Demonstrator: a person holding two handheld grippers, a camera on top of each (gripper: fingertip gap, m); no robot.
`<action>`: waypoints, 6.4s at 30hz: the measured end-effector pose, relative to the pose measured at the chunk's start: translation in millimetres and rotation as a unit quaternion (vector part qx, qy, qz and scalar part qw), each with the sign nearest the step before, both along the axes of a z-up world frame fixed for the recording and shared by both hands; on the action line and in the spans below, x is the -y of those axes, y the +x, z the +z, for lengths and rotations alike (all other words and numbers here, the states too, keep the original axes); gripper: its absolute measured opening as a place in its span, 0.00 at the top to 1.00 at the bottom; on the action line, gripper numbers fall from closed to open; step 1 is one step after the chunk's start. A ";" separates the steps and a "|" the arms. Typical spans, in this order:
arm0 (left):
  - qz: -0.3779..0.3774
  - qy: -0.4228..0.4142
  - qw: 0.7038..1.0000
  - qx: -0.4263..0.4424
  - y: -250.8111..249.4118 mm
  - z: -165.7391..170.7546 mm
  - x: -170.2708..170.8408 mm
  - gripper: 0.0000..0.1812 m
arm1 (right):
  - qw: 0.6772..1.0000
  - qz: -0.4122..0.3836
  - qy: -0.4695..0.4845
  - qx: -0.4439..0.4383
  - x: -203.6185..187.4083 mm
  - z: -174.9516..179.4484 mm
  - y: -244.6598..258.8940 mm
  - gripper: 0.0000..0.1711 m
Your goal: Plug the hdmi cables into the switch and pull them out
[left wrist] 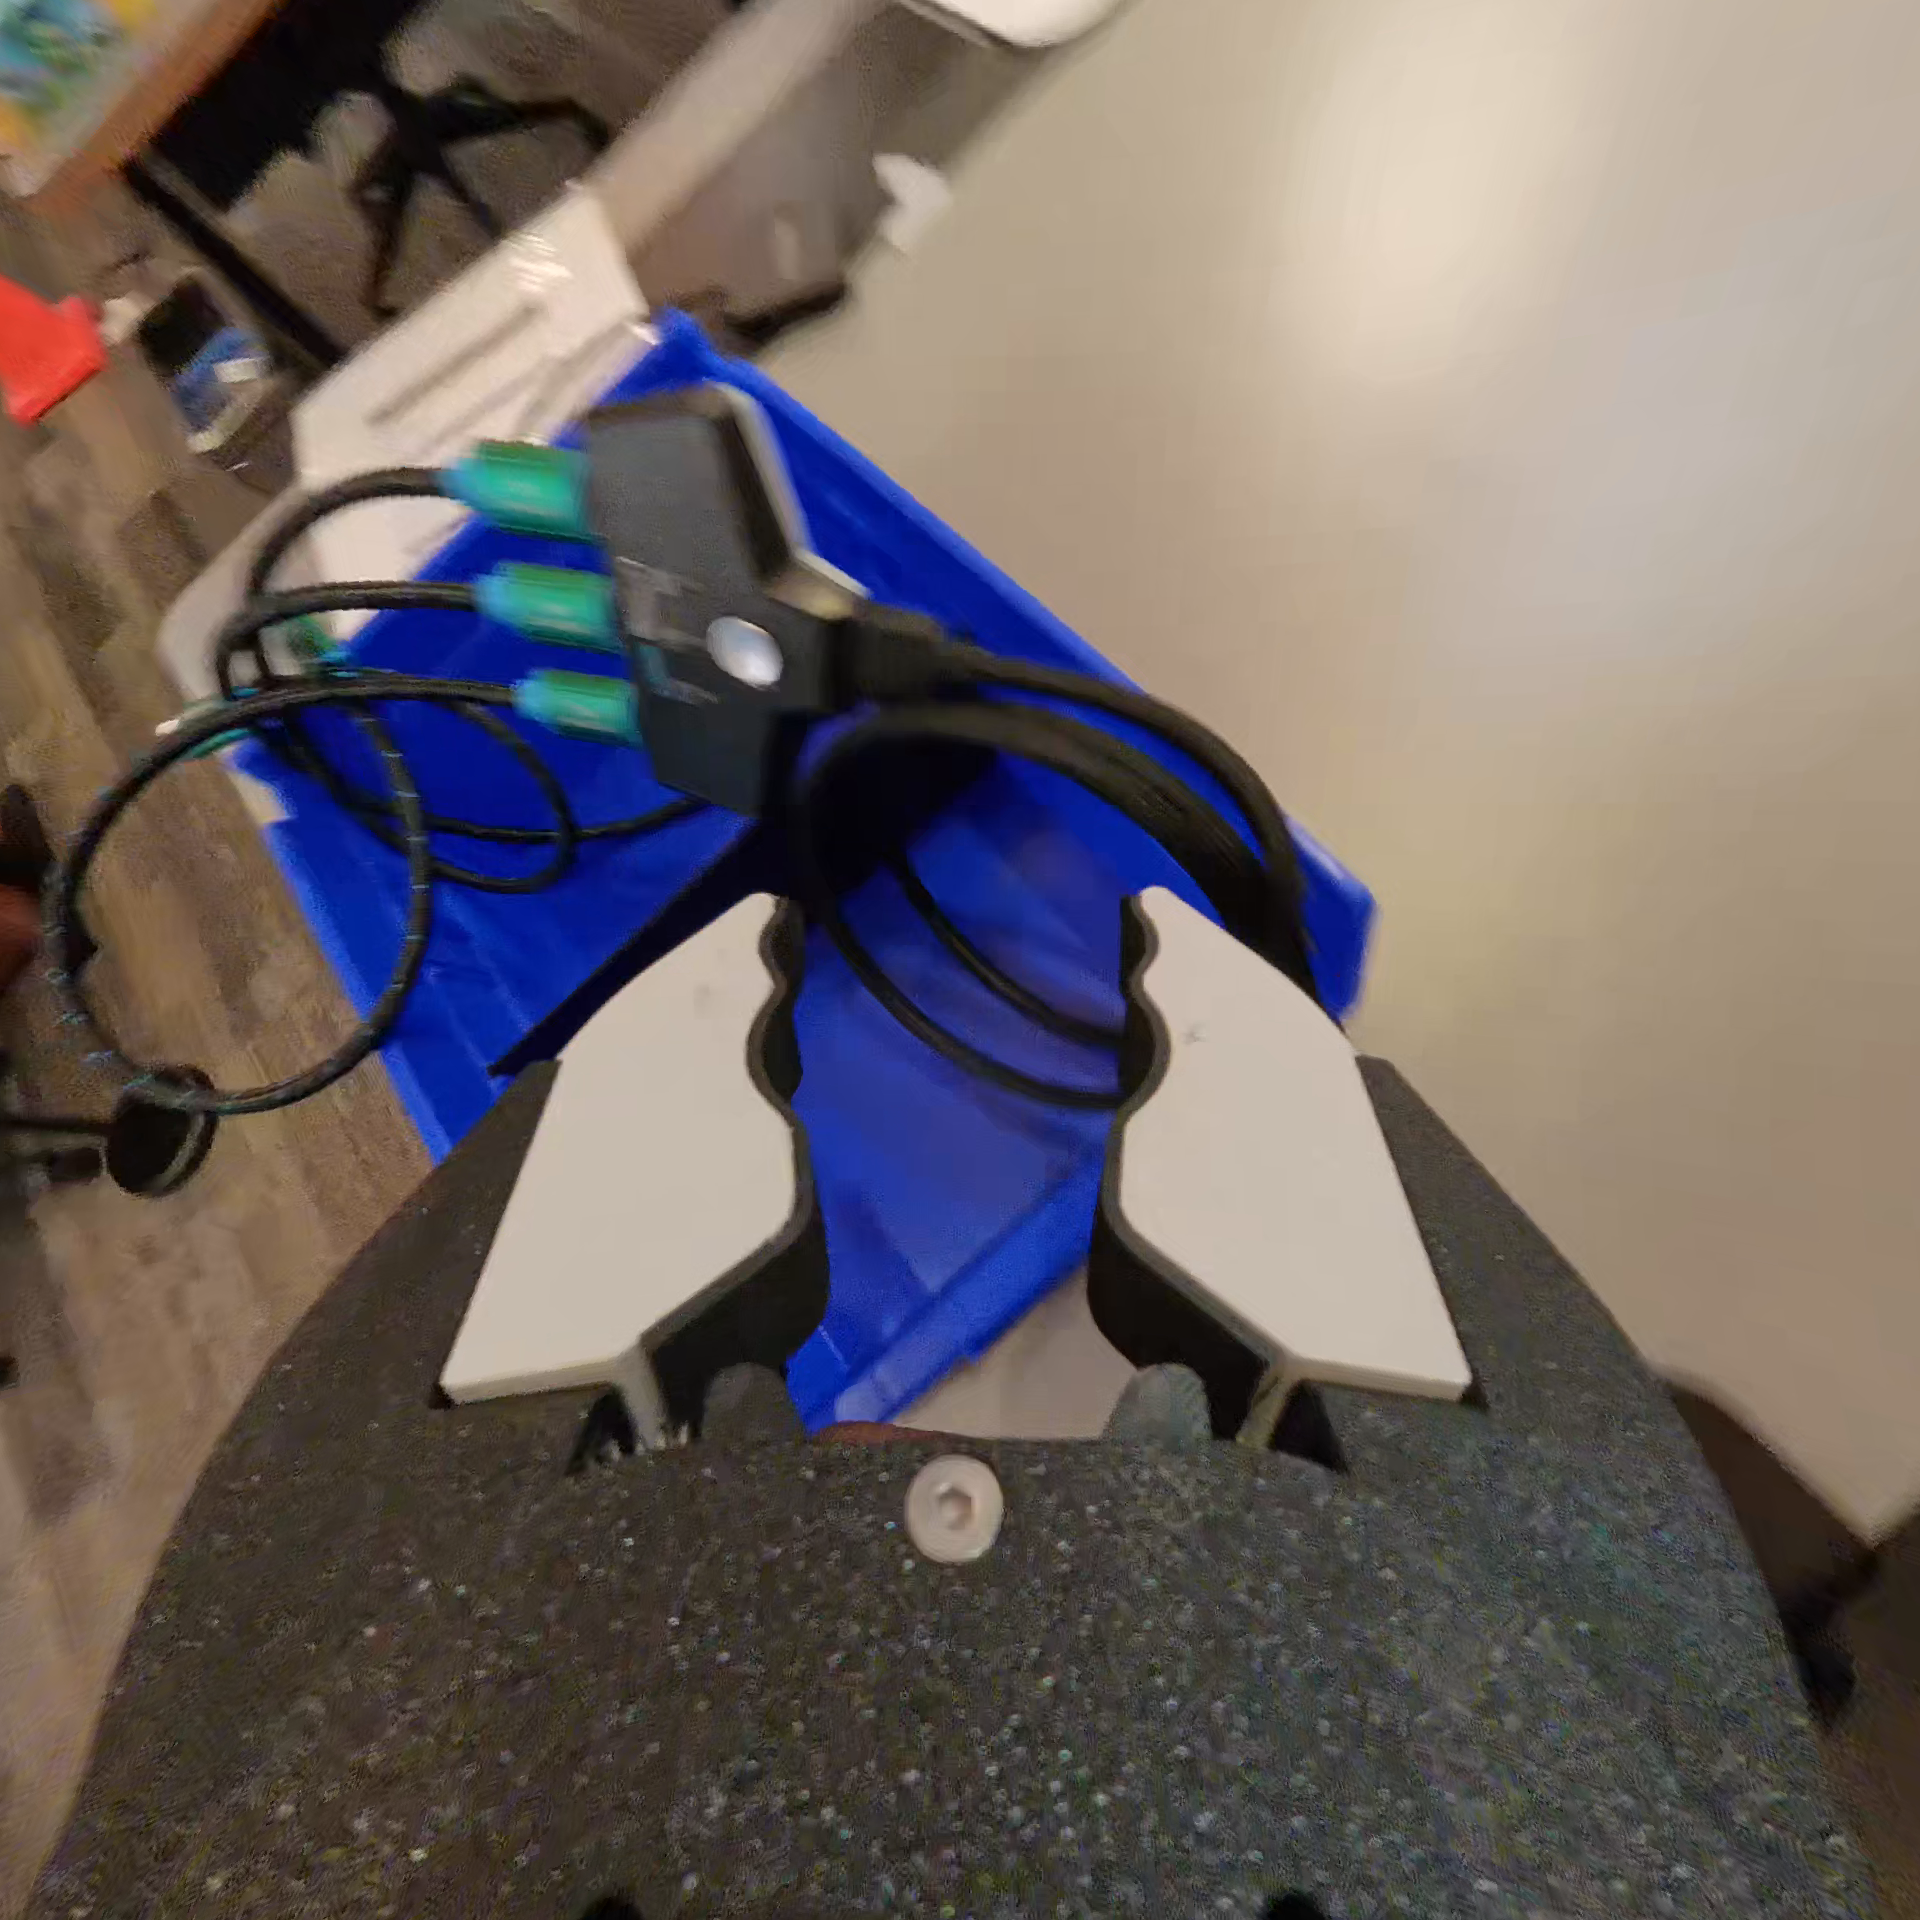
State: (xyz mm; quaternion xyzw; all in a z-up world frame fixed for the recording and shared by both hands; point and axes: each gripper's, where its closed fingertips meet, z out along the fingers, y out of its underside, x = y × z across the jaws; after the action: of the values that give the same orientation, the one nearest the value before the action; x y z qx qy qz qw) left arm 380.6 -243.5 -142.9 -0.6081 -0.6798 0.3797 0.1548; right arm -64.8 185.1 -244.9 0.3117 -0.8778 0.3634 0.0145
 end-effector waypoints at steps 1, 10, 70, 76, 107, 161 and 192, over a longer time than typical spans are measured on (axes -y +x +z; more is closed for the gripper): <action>0.031 0.008 0.999 -0.027 -5.7 7.1 12.3 0.65 | 1.000 -0.004 -0.004 0.009 9.4 -2.6 5.9 0.80; 0.217 0.155 0.963 -0.047 -60.6 -23.0 70.3 0.47 | 0.998 -0.043 -0.019 0.049 66.6 -24.3 25.0 0.80; -0.361 -0.407 0.834 -0.088 -353.7 -22.4 -233.7 0.89 | 0.997 -0.019 -0.065 0.034 83.1 -24.3 28.3 0.82; -0.459 -0.473 0.751 -0.031 -353.5 -82.3 -255.2 0.89 | 0.982 0.004 -0.164 -0.097 115.0 3.1 26.4 0.77; -0.309 -0.519 0.793 -0.081 -382.4 -94.8 -223.2 0.73 | 0.940 0.074 -0.227 -0.245 194.2 -3.3 49.7 0.91; -0.341 -0.510 0.784 -0.095 -379.8 -105.3 -235.4 0.87 | 0.879 0.146 -0.349 -0.291 174.9 -2.9 69.6 0.93; -0.219 -0.443 0.865 -0.090 -346.6 -88.1 -158.3 0.88 | 0.796 -0.138 -0.565 -0.166 42.6 254.3 -48.9 0.93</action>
State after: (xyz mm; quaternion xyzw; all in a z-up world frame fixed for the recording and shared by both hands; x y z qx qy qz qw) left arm 34.0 -85.2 -230.9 -0.7091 -0.2726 0.6503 0.0082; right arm -113.8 142.4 9.3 0.1794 -0.5339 0.7321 0.3831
